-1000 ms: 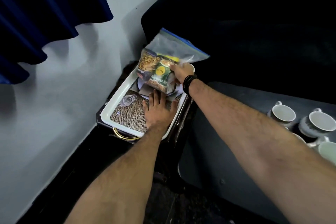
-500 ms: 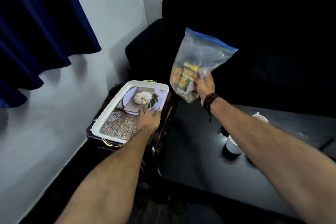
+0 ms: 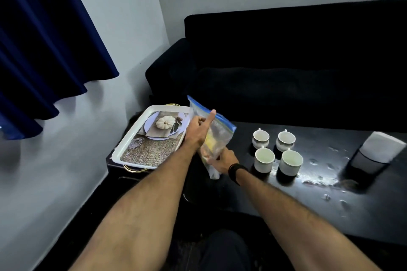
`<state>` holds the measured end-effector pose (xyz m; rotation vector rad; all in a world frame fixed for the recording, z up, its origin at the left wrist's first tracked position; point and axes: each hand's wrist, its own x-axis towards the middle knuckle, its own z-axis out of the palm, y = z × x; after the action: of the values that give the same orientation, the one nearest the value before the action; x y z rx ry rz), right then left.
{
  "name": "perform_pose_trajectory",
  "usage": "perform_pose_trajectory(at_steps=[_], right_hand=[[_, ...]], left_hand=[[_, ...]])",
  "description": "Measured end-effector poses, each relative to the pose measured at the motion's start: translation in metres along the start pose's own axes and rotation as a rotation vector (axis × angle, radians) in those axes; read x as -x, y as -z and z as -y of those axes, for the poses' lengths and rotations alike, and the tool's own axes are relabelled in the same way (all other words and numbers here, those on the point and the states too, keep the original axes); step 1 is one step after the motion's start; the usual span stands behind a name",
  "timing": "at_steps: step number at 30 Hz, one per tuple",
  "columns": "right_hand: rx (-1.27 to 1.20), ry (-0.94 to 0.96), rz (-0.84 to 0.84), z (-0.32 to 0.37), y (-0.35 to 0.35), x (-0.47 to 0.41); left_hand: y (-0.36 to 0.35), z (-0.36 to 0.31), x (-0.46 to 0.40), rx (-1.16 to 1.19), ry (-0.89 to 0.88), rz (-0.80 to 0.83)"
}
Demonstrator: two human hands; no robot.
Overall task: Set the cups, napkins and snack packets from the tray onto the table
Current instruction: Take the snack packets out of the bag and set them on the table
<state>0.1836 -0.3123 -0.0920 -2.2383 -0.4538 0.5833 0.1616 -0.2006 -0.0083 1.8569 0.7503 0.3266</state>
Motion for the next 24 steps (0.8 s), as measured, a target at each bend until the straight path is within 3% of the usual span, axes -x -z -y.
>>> perform_pose_trajectory(at_steps=[5,8,10,12,15,18,21,24], right_hand=[[0.259,0.088,0.080,0.000,0.010,0.010],[0.281,0.141,0.145,-0.001,0.017,0.017],[0.239,0.181,0.159,-0.002,0.026,0.020],[0.147,0.191,0.061,0.001,0.042,0.019],[-0.136,0.161,-0.164,0.013,0.069,0.018],[-0.420,0.172,-0.161,0.031,0.086,0.020],[-0.397,0.248,-0.113,0.044,0.092,0.026],[-0.373,0.256,-0.136,0.045,0.097,0.033]], left_hand=[[-0.001,-0.030,0.013,-0.269,0.148,-0.105],[-0.001,-0.028,0.020,-0.331,0.203,-0.146],[-0.002,-0.025,0.025,-0.213,0.195,-0.169],[-0.002,-0.022,0.028,-0.132,0.173,-0.190],[0.002,-0.020,0.032,-0.174,0.122,-0.200],[0.002,-0.028,0.032,-0.223,0.086,-0.173],[-0.005,-0.043,0.036,-0.305,0.053,-0.061],[-0.010,-0.049,0.038,-0.244,0.041,0.003]])
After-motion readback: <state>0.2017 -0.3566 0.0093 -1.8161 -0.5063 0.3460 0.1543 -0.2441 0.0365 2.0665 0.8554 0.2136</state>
